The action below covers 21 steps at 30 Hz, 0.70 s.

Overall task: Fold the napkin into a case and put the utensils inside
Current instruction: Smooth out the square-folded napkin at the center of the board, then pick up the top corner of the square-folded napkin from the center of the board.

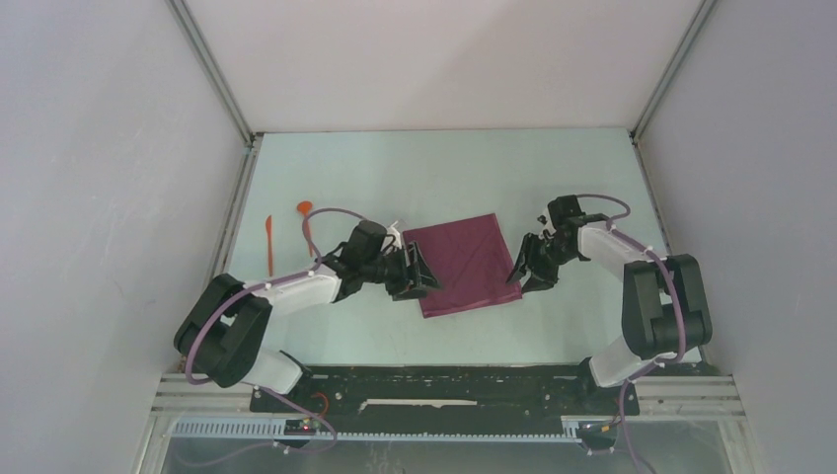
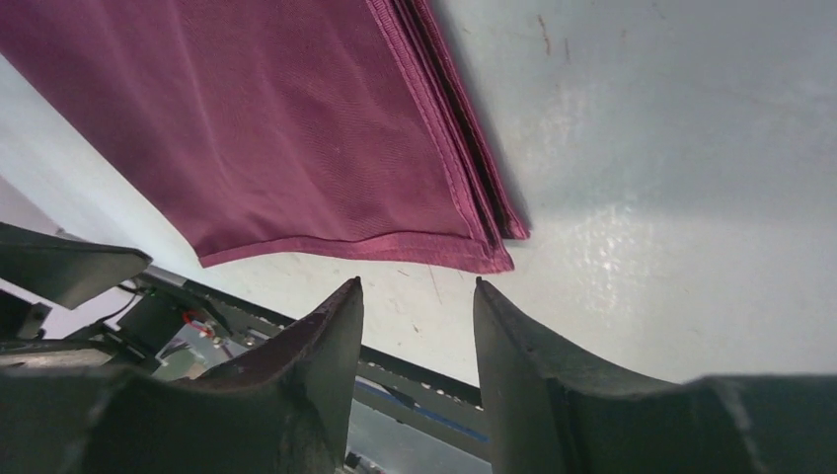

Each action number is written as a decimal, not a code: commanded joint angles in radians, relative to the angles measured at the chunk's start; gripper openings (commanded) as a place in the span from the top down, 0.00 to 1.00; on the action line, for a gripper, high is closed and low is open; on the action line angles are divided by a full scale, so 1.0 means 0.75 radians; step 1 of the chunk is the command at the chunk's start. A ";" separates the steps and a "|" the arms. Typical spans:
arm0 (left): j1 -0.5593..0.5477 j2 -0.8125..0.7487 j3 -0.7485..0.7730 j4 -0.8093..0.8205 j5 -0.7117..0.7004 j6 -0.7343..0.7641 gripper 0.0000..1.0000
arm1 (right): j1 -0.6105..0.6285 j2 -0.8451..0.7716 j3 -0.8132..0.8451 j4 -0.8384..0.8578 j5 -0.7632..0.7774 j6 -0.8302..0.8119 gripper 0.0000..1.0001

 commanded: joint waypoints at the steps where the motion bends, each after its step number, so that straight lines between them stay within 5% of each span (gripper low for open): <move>1: -0.002 -0.016 0.006 0.029 -0.011 0.037 0.33 | -0.017 0.021 -0.069 0.154 -0.142 0.073 0.46; 21: -0.037 0.255 -0.038 0.229 0.028 -0.014 0.39 | -0.123 0.103 -0.174 0.316 -0.231 0.080 0.46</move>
